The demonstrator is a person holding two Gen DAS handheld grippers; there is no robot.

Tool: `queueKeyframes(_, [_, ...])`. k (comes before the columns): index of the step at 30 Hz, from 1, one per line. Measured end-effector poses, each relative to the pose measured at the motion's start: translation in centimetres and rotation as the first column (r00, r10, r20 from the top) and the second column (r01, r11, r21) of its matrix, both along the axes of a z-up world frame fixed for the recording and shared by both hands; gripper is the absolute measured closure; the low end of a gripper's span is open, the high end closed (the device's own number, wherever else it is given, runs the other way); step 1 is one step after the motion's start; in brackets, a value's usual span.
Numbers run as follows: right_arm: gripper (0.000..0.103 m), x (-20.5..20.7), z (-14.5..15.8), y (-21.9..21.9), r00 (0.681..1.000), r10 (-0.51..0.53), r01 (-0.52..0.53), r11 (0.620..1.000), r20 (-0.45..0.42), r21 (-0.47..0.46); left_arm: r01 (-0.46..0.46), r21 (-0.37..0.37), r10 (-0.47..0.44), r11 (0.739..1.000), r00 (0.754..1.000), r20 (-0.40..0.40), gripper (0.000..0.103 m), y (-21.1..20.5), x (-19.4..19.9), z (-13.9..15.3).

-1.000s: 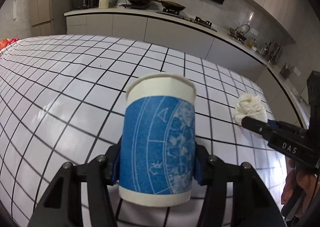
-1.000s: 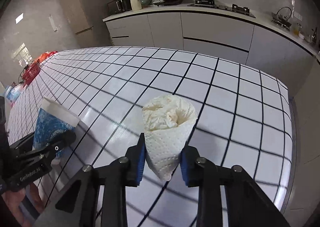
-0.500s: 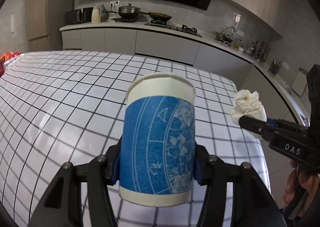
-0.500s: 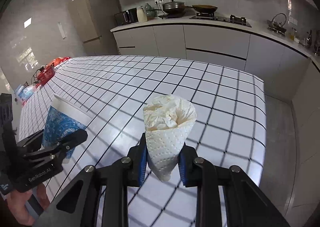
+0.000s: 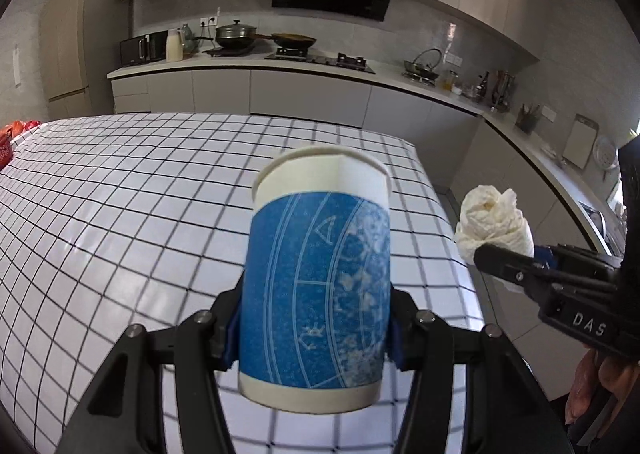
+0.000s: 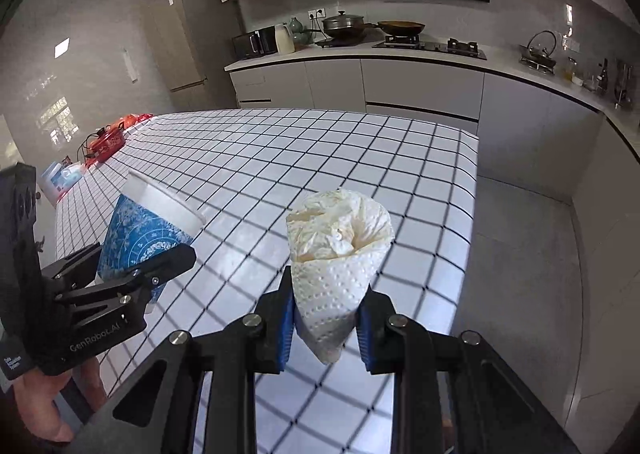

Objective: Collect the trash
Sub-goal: 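Lift the blue cup and paper towel and carry them toward the black bin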

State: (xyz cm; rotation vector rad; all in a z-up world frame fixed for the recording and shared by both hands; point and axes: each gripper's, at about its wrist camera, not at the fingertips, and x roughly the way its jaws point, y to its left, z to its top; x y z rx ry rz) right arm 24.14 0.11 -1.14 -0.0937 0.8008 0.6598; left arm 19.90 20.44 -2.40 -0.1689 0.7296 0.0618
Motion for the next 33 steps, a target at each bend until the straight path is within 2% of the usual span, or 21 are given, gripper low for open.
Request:
queueKeyframes(15, [0.075,-7.2,2.7,-10.4,0.995,-0.083,0.082,0.996,0.046,0.016,0.106,-0.003,-0.106,0.994,0.994,0.03,0.047,-8.5,-4.2,1.0])
queueKeyframes(25, [0.075,-9.8,3.1,-16.1,0.987,-0.151,0.151,0.989,0.063,0.005,0.181,-0.003,-0.181,0.983,0.982,0.048,0.047,-12.9,-5.3,1.6])
queueKeyframes(33, [0.075,-11.5,2.4,-21.2,0.975,-0.215,0.216,0.976,0.05,-0.013,0.259,-0.005,-0.259,0.966,0.966,0.025,0.047,-17.3,-5.9,0.5])
